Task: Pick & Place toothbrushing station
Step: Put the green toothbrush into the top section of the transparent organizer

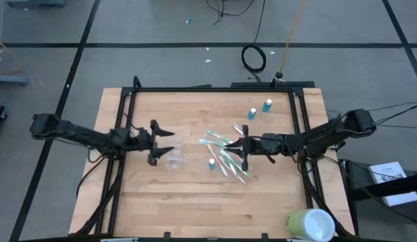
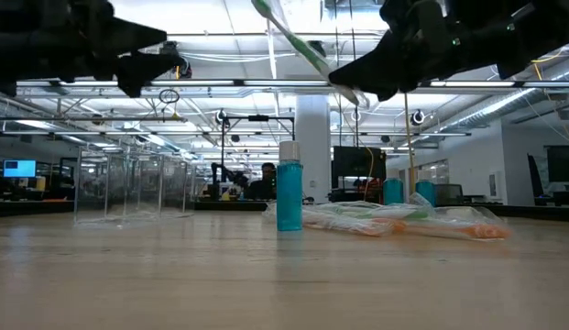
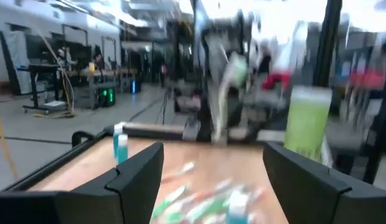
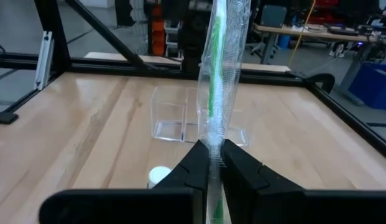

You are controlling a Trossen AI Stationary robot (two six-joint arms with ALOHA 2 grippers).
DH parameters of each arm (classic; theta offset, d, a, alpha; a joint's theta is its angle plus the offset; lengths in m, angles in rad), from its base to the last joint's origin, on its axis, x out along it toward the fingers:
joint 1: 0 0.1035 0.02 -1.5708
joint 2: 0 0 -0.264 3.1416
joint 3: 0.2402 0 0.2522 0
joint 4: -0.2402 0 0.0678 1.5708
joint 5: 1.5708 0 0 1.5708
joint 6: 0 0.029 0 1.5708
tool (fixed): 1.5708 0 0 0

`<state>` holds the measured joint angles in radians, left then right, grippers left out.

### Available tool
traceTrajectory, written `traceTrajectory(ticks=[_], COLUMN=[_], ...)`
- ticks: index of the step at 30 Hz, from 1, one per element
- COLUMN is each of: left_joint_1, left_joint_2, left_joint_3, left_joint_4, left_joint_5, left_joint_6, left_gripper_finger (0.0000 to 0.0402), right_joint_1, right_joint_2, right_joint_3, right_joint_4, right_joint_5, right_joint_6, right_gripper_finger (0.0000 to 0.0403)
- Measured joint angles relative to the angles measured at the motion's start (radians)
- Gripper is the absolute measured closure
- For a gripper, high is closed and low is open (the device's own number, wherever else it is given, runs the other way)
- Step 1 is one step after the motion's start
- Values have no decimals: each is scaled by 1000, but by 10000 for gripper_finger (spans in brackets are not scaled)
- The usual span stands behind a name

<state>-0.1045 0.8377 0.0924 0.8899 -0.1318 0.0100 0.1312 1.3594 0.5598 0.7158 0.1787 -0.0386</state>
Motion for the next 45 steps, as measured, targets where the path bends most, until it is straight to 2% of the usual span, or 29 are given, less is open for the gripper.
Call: traceTrajectory(ticks=[7,16,23,33,36,45], left_joint_1=[-37,-73,-72,-71,-71,-71], left_joint_2=[249,473,548,550,550,550], left_joint_3=[202,450,525,532,532,532], left_joint_4=[4,-6,-7,-4,-5,-5], left_joint_5=[6,0,-33,-87,-87,-47], left_joint_6=[-26,177,227,250,246,220], left_gripper_finger=[119,119,119,123,148,272], right_joint_1=[-1,-1,1,1,1,2], right_joint_2=[27,27,27,27,27,27], right_joint_3=[0,0,0,0,0,0], right_joint_4=[44,43,43,43,43,42], right_joint_5=[0,-2,-7,-27,-27,-28], right_joint_6=[-27,-27,-27,-29,-30,-29], right_gripper_finger=[385,385,385,385,385,385])
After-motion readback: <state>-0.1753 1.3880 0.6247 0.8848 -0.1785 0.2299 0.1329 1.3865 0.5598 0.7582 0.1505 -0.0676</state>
